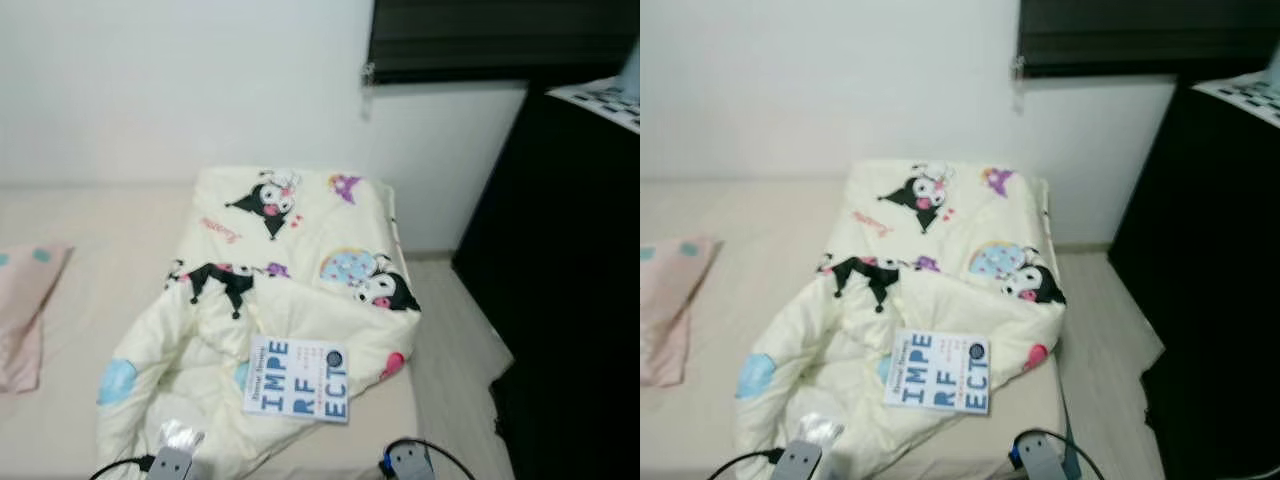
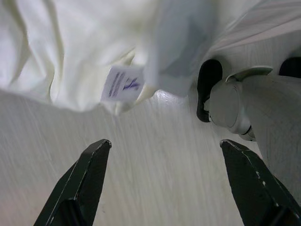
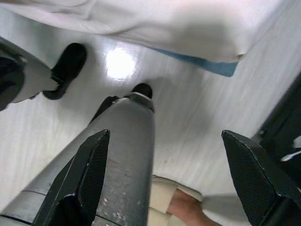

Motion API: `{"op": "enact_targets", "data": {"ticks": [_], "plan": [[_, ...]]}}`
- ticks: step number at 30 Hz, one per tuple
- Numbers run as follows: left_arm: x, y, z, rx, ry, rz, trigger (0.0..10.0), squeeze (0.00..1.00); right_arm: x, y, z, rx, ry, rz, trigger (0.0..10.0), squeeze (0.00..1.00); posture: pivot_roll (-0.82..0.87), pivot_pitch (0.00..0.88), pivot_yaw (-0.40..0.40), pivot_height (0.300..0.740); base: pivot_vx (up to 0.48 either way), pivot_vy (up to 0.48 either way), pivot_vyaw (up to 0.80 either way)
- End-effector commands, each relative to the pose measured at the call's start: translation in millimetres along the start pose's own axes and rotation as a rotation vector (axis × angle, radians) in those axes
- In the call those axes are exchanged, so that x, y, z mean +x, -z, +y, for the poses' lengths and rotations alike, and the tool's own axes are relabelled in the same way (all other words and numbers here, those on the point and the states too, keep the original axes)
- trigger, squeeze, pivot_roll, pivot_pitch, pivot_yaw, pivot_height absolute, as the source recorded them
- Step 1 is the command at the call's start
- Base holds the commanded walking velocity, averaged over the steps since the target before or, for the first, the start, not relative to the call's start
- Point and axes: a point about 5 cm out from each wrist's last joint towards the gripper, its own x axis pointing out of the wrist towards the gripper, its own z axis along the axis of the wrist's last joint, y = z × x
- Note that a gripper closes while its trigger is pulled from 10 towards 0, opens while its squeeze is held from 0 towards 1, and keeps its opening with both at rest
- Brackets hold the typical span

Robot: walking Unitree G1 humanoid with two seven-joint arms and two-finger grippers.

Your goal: Clean up the room

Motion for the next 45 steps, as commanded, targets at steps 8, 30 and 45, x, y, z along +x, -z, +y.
{"op": "enact_targets", "data": {"ticks": [8, 30, 45], "plan": [[-0.9, 6, 0.6, 0.015, 0.011, 0.023, 10.0, 0.0, -0.4, 9, 5.8, 0.125, 0.028, -0.03, 10.0, 0.0, -0.03, 0.095, -0.031, 0.74, 0.0, 0.0, 0.8], [-2.3, 13, 1.8, 0.02, 0.017, 0.035, 10.0, 0.0, -10.0, -85, -50.3, 0.926, 0.096, -0.352, 10.0, 0.0, -0.01, 0.137, -0.011, 0.69, 0.0, 0.0, 0.04], [-7.6, 36, 7.1, 0.046, 0.001, 0.065, 10.0, 0.0, -13.1, -95, -53.4, 1.124, 0.004, -0.473, 10.0, 0.0, 0.07, 0.233, 0.031, 0.63, 0.0, 0.0, 0.0]]}}
